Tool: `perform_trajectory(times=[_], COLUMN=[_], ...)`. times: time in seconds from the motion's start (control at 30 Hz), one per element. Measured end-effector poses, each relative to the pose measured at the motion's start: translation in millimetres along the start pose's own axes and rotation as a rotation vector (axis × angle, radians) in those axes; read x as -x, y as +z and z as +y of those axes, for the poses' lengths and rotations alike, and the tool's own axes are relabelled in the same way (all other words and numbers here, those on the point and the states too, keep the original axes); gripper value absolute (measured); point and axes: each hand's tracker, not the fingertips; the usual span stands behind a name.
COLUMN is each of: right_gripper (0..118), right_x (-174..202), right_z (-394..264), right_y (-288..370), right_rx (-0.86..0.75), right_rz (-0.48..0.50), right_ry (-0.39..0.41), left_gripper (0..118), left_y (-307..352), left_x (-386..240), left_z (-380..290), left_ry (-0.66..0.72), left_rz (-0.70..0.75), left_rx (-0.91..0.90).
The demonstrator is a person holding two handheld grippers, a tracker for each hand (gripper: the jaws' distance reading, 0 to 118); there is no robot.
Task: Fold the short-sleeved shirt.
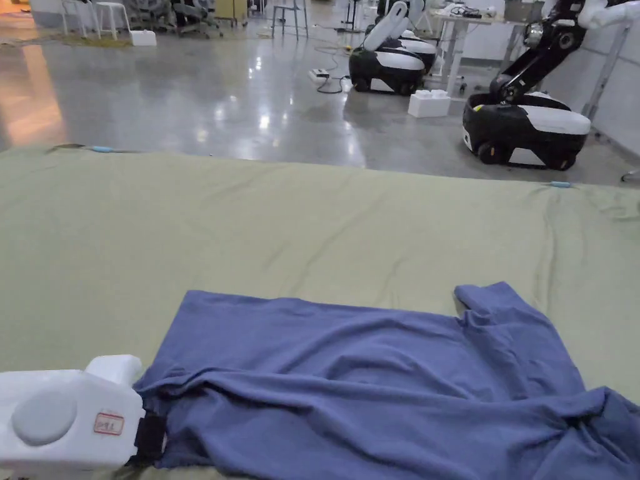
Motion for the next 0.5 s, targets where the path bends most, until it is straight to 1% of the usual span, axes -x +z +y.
perform_trajectory(times=[0.1, 0.13, 0.17, 0.23, 0.27, 0.4, 0.5], right_gripper=[2, 3, 8, 43, 50, 51, 51], right_x=[1.1, 2.2, -0.6, -1.4, -1.3, -9.1, -11.1], right_z=[7.6, 11.7, 14.7, 23.3, 28.9, 37.3, 33.1], right_y=[-1.5, -3.4, -7.9, -20.5, -31.3, -70.0, -95.0], right_rx=[-0.01, -0.02, -0.035, -0.043, -0.032, 0.029, 0.115], right_rz=[-0.012, -0.009, 0.001, 0.01, -0.003, -0.036, -0.034], right_ry=[0.021, 0.03, 0.039, 0.046, 0.047, 0.029, 0.016], left_gripper=[8, 8, 8, 8, 8, 8, 8], left_y=[9.8, 16.3, 19.0, 17.2, 13.6, 7.4, 8.5], left_x=[0.8, -5.5, -9.9, -16.6, -17.7, -25.0, -33.0], left_z=[4.3, 3.9, 2.3, -0.7, -0.2, -1.3, -4.0], left_ry=[0.051, 0.037, 0.022, -0.036, -0.055, -0.052, -0.11], left_rz=[-0.014, -0.008, -0.001, 0.021, 0.036, 0.061, 0.087], left_rx=[0.02, 0.014, 0.008, 0.006, 0.017, 0.02, 0.017])
